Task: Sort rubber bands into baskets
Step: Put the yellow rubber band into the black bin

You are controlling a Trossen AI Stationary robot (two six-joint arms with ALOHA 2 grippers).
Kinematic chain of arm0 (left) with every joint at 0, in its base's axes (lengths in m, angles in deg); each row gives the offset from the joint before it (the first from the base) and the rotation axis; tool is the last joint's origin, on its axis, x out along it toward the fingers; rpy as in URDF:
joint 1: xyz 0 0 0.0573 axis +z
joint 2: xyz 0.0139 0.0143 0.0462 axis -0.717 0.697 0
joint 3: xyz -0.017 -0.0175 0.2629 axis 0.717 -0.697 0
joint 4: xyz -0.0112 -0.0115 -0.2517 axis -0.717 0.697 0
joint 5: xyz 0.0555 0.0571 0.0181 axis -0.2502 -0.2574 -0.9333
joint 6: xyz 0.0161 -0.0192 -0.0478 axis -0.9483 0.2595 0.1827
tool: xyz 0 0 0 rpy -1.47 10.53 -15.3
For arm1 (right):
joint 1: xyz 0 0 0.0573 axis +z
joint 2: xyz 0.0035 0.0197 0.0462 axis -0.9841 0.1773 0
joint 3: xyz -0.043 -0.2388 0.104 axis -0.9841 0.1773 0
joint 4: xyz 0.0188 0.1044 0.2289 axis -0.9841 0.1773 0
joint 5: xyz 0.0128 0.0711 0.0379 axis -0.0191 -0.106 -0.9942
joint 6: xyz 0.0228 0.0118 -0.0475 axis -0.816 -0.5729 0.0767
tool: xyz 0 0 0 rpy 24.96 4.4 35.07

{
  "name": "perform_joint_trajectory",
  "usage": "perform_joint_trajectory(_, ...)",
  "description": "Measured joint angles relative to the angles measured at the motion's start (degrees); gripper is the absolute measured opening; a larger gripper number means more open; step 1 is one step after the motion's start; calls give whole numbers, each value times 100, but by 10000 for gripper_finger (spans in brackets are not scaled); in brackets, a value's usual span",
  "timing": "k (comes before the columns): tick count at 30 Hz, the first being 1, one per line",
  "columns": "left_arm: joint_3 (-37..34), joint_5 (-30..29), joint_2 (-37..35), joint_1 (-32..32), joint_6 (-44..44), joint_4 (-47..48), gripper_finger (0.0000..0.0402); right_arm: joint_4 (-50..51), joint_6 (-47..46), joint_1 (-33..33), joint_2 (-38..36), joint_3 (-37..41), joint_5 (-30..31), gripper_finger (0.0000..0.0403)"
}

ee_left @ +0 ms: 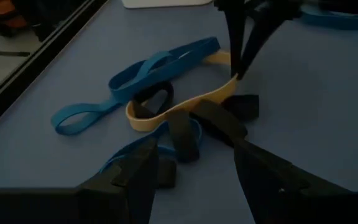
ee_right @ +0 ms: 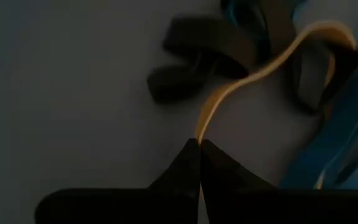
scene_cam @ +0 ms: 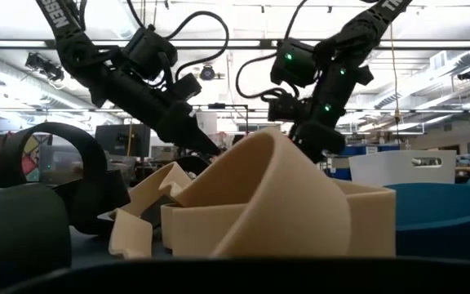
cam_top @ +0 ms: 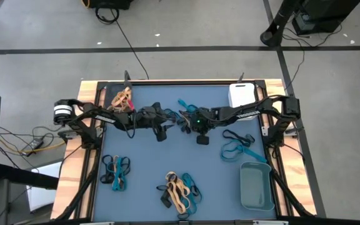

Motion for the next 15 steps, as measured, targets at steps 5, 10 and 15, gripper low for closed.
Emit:
perform_joint_trajectory(5, 0, -1, 60, -75, -284, -178, 211, -10, -26, 174, -2, -403, 2, 7)
perform_joint_trajectory(10, 0, 48, 55, -199, -671, -433, 211, -74, 149, 354, -4, -898, 7, 4)
perform_joint_trajectory(15, 0, 67, 53, -331, -896, -652, 211, -74, 290, 449, -7, -1346, 83, 2)
